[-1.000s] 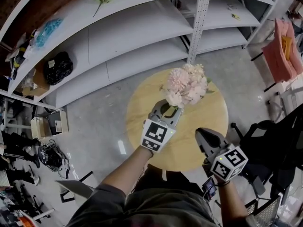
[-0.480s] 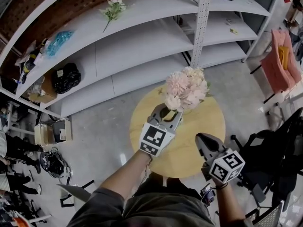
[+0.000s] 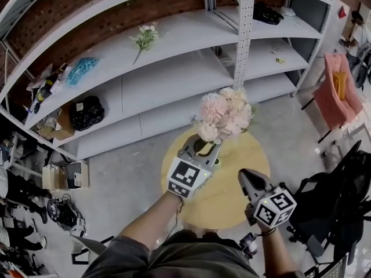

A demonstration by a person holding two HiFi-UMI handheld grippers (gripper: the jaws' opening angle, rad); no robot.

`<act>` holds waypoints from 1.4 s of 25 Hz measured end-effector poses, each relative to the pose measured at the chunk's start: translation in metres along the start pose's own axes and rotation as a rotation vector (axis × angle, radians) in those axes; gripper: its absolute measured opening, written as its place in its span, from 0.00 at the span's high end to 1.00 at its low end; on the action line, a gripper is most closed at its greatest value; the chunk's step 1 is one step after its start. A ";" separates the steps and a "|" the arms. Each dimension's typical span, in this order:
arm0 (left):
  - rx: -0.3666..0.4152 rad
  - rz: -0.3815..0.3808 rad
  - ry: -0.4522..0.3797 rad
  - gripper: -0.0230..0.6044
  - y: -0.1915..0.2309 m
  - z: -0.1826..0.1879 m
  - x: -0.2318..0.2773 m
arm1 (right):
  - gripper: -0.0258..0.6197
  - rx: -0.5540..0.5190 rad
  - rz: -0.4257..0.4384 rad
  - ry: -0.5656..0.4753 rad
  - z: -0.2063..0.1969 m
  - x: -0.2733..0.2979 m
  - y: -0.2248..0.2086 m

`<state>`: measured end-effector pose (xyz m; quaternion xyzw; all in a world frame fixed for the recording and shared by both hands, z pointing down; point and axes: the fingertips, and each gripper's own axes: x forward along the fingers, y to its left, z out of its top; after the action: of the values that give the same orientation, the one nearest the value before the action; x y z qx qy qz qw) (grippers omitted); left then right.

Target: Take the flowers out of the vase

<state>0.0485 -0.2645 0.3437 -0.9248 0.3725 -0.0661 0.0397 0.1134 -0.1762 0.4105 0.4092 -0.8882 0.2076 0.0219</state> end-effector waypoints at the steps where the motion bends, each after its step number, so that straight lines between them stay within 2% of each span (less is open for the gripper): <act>1: 0.002 -0.006 -0.010 0.89 0.001 0.008 -0.002 | 0.94 -0.003 -0.007 -0.009 0.004 0.000 0.002; 11: 0.054 -0.071 -0.102 0.89 0.022 0.083 -0.046 | 0.94 -0.032 -0.054 -0.088 0.032 0.013 0.043; 17: 0.065 -0.103 -0.155 0.89 0.038 0.112 -0.079 | 0.94 -0.064 -0.082 -0.130 0.049 0.020 0.074; 25: 0.064 -0.138 -0.195 0.89 0.058 0.126 -0.113 | 0.94 -0.113 -0.117 -0.157 0.065 0.033 0.106; 35: 0.037 -0.143 -0.214 0.89 0.079 0.126 -0.127 | 0.94 -0.130 -0.147 -0.165 0.072 0.044 0.118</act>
<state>-0.0772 -0.2299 0.1973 -0.9500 0.2977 0.0235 0.0916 0.0069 -0.1671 0.3121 0.4867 -0.8662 0.1131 -0.0094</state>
